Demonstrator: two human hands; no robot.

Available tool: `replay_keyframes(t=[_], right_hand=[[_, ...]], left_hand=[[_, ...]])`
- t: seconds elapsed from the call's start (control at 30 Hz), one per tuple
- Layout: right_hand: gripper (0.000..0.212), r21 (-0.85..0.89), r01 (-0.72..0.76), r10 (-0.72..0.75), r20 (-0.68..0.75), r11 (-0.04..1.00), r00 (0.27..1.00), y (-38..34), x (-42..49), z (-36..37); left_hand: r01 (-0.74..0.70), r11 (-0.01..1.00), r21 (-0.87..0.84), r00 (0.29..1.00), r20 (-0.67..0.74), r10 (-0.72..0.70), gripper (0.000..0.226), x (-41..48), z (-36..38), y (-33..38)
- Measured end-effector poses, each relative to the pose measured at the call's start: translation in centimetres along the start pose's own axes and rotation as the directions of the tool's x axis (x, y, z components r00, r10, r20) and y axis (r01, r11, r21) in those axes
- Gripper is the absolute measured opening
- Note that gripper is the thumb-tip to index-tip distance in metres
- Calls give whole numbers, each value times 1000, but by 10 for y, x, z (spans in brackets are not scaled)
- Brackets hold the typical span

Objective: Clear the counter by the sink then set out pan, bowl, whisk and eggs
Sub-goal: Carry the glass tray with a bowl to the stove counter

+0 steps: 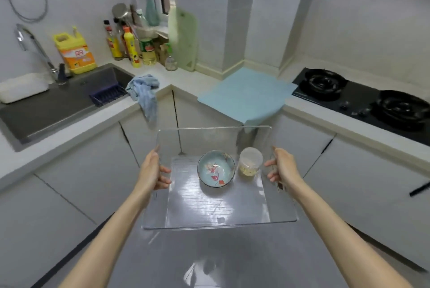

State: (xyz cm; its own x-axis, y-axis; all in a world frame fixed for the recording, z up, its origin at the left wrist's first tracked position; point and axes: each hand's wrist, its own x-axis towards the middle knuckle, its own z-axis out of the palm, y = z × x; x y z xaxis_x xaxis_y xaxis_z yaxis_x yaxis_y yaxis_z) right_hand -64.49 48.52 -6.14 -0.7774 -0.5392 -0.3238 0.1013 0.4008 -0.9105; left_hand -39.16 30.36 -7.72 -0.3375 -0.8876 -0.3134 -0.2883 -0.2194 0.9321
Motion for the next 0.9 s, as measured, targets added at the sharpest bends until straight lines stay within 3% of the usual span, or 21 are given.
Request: replay_keyframes(t=[0.4,0.73,0.9], right_hand=[[17,141,-35,84,-352,989,932,36,30,-269],[21,225,-54,184,-611,973,770,71,39,-426],[18,225,-68,211,-711,972,671,84,58,-490]], left_hand=[[-141,989,48,930,348,116,41,-19,285,73],[-205,975,85,789,603,114,32,-40,485,116],[-214,974,74,682,725,94,36,-37,588,136]])
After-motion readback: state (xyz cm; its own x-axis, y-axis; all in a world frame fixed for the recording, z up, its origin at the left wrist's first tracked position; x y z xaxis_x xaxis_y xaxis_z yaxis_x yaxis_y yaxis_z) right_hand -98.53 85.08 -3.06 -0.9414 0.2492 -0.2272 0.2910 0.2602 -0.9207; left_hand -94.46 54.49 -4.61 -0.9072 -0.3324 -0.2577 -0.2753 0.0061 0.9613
